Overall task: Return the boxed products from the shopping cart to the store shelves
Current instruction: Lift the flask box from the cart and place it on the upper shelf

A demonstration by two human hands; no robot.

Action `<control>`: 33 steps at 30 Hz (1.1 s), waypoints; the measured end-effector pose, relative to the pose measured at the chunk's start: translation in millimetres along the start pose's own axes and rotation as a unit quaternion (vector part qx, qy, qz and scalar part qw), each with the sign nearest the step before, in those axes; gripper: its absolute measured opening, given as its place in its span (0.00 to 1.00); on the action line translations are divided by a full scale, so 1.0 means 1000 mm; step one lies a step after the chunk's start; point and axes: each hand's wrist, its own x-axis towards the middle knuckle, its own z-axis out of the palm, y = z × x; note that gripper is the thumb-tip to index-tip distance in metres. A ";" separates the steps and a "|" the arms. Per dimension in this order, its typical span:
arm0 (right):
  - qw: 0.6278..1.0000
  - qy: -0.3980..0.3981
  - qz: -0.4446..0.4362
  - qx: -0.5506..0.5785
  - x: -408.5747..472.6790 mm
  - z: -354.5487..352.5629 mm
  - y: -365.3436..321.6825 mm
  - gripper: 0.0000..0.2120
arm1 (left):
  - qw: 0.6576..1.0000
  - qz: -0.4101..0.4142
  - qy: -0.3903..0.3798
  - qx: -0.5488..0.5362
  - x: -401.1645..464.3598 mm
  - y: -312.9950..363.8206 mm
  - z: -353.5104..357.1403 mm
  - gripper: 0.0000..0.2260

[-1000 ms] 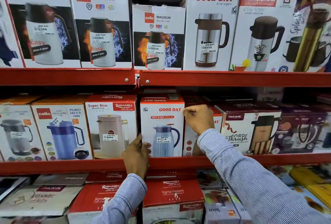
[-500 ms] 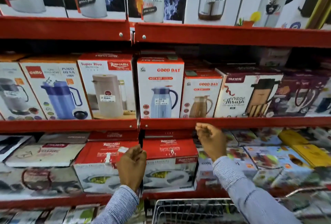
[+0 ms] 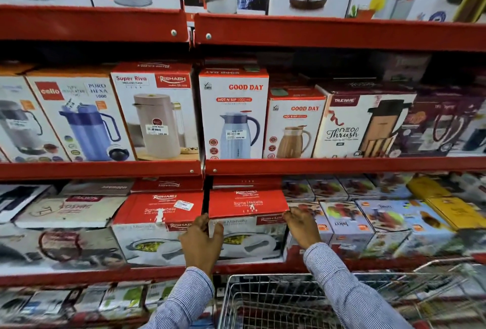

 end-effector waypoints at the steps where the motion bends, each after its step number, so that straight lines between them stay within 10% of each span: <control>1: 1.000 0.001 0.000 0.004 -0.003 -0.001 -0.002 0.09 | 1.000 -0.003 0.001 -0.010 -0.002 0.004 -0.001 0.21; 33: 0.998 0.051 -0.011 -0.020 0.007 -0.042 0.034 0.15 | 0.992 -0.008 0.062 -0.108 -0.030 -0.004 0.041 0.09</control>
